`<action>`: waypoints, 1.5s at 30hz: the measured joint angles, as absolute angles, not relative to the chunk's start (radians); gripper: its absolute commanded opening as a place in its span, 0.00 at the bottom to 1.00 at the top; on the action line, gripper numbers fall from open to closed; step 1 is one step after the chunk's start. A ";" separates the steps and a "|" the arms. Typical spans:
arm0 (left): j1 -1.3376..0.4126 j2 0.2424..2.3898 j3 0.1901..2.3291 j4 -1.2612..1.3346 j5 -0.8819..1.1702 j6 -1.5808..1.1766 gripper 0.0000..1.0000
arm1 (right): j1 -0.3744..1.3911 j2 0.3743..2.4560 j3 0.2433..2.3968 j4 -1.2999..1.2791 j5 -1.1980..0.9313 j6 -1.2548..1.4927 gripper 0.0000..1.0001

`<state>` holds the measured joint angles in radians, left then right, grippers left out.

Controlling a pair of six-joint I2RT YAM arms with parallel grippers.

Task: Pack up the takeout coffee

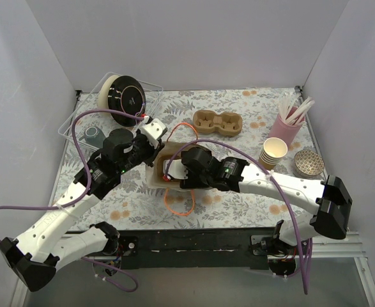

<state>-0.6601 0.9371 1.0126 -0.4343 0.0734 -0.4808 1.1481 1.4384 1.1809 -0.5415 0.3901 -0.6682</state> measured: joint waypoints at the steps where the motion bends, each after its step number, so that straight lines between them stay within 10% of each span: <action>1: -0.663 0.937 1.013 -0.432 0.060 -0.473 0.00 | 1.148 1.438 1.181 -0.531 0.393 -0.668 0.36; 45: -0.734 0.843 0.844 -0.181 -0.054 -0.366 0.00 | 1.074 1.439 1.105 -0.406 0.422 -0.804 0.32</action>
<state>-0.7338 0.8433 0.8440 -0.1806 -0.0544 -0.3656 1.0737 1.4391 1.1049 -0.4057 0.4225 -0.8036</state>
